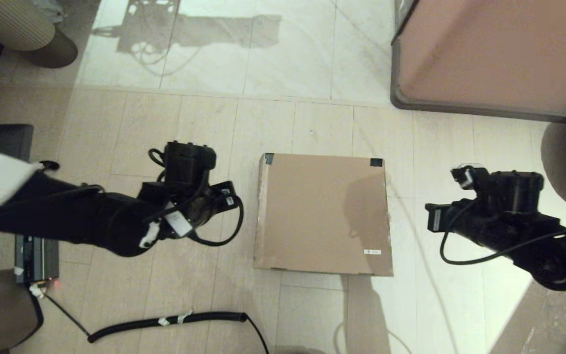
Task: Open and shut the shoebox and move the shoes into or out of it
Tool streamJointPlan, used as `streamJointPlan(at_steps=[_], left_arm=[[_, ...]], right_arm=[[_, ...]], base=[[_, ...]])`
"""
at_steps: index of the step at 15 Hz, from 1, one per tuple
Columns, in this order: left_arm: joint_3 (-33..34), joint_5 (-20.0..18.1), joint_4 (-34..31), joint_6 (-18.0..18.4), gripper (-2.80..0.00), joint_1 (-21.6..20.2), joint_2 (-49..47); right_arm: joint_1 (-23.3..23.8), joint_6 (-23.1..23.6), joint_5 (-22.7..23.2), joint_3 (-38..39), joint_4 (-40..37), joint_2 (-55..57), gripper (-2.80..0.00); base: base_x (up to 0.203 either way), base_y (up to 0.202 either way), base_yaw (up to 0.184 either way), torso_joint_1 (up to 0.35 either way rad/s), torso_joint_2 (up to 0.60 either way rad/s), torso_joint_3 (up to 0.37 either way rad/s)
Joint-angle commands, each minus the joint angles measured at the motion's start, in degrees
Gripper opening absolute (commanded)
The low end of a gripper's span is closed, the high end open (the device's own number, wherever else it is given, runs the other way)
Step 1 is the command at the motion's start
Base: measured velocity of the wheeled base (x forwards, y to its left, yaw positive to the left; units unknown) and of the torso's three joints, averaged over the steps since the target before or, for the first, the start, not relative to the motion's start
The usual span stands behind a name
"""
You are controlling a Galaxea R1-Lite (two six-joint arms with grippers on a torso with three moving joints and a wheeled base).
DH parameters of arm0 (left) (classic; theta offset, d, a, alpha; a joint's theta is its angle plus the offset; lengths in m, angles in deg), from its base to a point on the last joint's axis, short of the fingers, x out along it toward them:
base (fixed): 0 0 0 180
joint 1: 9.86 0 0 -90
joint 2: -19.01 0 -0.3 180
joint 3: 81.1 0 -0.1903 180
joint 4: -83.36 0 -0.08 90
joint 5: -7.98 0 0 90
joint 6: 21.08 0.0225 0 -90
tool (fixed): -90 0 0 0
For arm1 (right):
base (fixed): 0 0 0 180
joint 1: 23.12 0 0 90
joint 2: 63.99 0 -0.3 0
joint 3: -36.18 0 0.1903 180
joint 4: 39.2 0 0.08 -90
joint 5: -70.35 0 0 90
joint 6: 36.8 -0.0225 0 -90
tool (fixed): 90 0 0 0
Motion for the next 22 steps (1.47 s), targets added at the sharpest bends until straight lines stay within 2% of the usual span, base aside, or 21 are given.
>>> streamJointPlan(at_steps=[1,2,3,4,5,6,7,8,10,12,14,16,18,19,20,22], left_arm=[[7.8,0.3,0.2,-0.1,-2.80,-2.4,14.5],[11.5,0.3,0.2,-0.1,-2.80,-5.7,19.6],[14.2,0.3,0.2,0.0,-2.80,-11.2,22.9],[17.3,0.4,0.3,0.4,-2.80,-18.9,27.0],[20.9,0.2,0.5,1.3,-2.80,-24.9,32.6],[24.9,-0.5,0.5,3.0,-2.80,-28.5,39.5],[30.1,-2.5,0.5,6.0,-2.80,-30.1,47.0],[37.0,-5.8,0.4,9.8,-2.80,-30.3,54.3],[51.3,-13.4,-0.1,17.4,-2.80,-30.5,67.4],[60.4,-18.5,-5.7,23.4,-2.80,-30.7,79.0],[62.0,-22.6,-13.4,26.1,-2.80,-30.3,90.9],[62.4,-26.0,-18.8,27.8,-2.80,-29.1,101.3],[62.9,-28.0,-21.4,29.9,-2.80,-28.3,107.6],[63.2,-28.3,-22.1,31.6,-2.80,-28.0,108.0],[63.3,-28.3,-22.3,32.1,-2.80,-27.9,107.9],[63.2,-28.2,-22.2,31.6,-2.80,-27.9,107.9]], right_arm=[[0.5,-0.1,-0.3,8.5,-3.2,-19.2,-2.80],[1.1,-0.2,-1.3,11.9,-5.3,-25.5,-2.80],[2.0,-0.3,-2.7,15.1,-7.1,-31.2,-2.80],[3.5,-0.5,-4.8,18.8,-8.7,-37.1,-2.80],[4.5,-0.7,-6.4,23.6,-9.7,-42.5,-2.80],[5.2,-0.7,-7.1,29.5,-10.5,-47.1,-2.80],[5.8,-0.4,-6.2,34.9,-11.2,-51.8,-2.80],[6.1,0.1,-4.0,38.0,-13.4,-56.2,-2.80],[6.5,2.1,-1.6,39.7,-23.6,-65.2,-2.80],[6.6,3.9,-0.4,39.6,-36.8,-77.8,-2.80],[6.4,3.8,0.5,37.5,-50.8,-90.0,-2.80],[6.0,3.9,1.2,36.2,-57.4,-100.6,-2.80],[5.8,3.9,1.5,35.8,-60.3,-106.0,-2.80],[5.7,4.3,1.6,36.4,-59.2,-106.0,-2.80],[5.6,4.6,1.7,37.4,-56.5,-105.8,-2.80],[5.7,3.9,0.1,37.2,-57.1,-105.8,-2.80]], base=[[0.000,0.000,0.000,0.000,0.00,0.000],[0.000,0.000,0.000,0.000,0.00,0.000],[0.000,0.000,0.000,0.000,0.00,0.000],[0.000,0.000,0.000,0.000,0.00,0.000],[0.000,0.000,0.000,0.000,0.00,0.000],[0.000,0.000,0.000,0.000,0.00,0.000],[0.000,0.000,0.000,0.000,0.00,0.000],[0.000,0.000,0.000,0.000,0.00,0.000],[0.000,0.000,0.000,0.000,0.00,0.000],[0.000,0.000,0.000,0.000,0.00,0.000],[0.000,0.000,0.000,0.000,0.00,0.000],[0.000,0.000,0.000,0.000,0.00,0.000],[0.000,0.000,0.000,0.000,0.00,0.000],[0.000,0.000,0.000,0.000,0.00,0.000],[0.000,0.000,0.000,0.000,0.00,0.000],[0.000,0.000,0.000,0.000,0.00,0.000]])
